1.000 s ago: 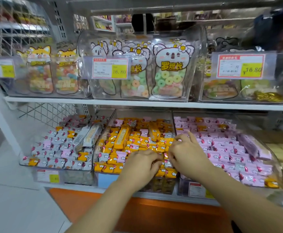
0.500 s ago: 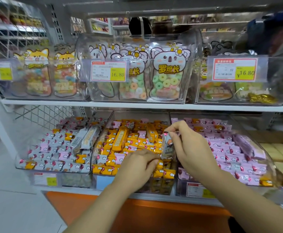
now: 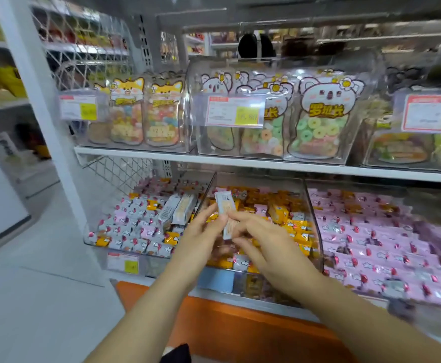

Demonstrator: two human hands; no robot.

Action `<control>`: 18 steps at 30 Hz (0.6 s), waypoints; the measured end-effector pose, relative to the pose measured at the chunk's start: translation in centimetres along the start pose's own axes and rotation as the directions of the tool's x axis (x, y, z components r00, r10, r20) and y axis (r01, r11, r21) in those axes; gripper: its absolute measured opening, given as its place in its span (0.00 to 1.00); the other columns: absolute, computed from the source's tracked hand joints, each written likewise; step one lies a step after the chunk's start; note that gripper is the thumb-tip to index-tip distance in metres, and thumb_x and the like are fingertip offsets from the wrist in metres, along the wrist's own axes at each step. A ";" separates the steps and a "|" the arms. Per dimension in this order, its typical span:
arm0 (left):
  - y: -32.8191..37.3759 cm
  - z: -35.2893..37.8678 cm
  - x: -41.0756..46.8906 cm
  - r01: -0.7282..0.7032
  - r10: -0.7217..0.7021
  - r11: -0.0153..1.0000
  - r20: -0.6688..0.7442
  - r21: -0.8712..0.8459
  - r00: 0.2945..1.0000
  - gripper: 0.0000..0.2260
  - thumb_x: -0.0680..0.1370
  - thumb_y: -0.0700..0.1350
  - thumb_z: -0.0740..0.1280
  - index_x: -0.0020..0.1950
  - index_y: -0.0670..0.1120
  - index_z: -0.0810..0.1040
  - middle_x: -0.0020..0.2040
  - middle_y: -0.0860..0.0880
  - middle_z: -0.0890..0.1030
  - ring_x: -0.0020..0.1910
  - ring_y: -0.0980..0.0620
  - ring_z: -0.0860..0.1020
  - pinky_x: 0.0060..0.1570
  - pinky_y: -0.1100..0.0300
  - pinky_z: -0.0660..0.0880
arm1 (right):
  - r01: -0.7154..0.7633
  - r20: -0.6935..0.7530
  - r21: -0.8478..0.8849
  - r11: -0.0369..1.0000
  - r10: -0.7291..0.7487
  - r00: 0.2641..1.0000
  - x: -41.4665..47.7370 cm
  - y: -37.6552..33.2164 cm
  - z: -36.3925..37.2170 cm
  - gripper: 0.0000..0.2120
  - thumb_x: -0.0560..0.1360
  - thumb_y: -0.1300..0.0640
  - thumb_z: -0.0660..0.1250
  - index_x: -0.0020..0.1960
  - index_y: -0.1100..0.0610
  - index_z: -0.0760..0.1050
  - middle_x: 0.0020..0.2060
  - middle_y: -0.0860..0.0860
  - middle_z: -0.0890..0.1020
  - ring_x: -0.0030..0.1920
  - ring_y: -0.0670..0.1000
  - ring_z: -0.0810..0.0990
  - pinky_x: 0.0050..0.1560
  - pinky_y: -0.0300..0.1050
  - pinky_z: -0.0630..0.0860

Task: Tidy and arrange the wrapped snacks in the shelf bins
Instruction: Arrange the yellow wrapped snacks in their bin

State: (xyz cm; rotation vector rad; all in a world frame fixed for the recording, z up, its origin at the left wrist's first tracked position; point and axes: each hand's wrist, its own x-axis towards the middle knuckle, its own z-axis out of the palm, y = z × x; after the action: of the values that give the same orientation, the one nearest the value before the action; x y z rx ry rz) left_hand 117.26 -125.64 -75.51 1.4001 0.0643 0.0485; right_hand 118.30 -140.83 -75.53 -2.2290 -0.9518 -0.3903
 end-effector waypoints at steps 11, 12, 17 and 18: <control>1.0 -8.7 2.4 -0.099 0.288 0.849 -0.298 0.519 0.910 0.16 0.81 0.43 0.59 0.68 0.54 0.71 0.56 0.56 0.76 0.37 0.70 0.74 0.35 0.72 0.71 | -0.070 0.228 -0.154 0.986 0.104 0.968 4.5 -0.7 4.0 0.18 0.79 0.52 0.61 0.69 0.47 0.69 0.71 0.41 0.65 0.71 0.43 0.63 0.71 0.41 0.60; 0.9 -9.4 2.9 -0.091 0.315 0.819 -0.310 0.566 0.897 0.15 0.81 0.44 0.59 0.67 0.52 0.72 0.59 0.55 0.76 0.39 0.70 0.74 0.39 0.73 0.70 | -0.071 0.251 -0.170 0.983 0.113 0.962 4.8 -0.5 4.4 0.19 0.80 0.53 0.60 0.70 0.47 0.68 0.72 0.42 0.65 0.71 0.44 0.63 0.71 0.41 0.58; 0.4 -11.0 5.3 -0.070 0.374 0.752 -0.337 0.655 0.864 0.14 0.82 0.47 0.59 0.66 0.47 0.74 0.62 0.50 0.76 0.53 0.60 0.70 0.53 0.64 0.65 | -0.028 0.324 -0.263 0.964 0.116 0.939 5.8 0.3 6.2 0.19 0.80 0.54 0.60 0.71 0.49 0.67 0.70 0.45 0.68 0.71 0.46 0.63 0.72 0.43 0.54; 0.3 -11.0 5.7 -0.077 0.382 0.737 -0.320 0.671 0.867 0.14 0.82 0.47 0.59 0.66 0.47 0.74 0.61 0.50 0.77 0.50 0.59 0.71 0.51 0.63 0.66 | -0.036 0.322 -0.258 0.965 0.122 0.939 5.9 0.4 6.3 0.19 0.80 0.54 0.60 0.71 0.49 0.67 0.70 0.44 0.69 0.71 0.46 0.63 0.72 0.43 0.54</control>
State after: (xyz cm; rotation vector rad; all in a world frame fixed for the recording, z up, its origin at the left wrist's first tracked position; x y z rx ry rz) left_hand 122.16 -114.33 -77.17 2.0667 0.3050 0.6181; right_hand 122.72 -133.62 -77.37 -2.6126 -1.0266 -0.0939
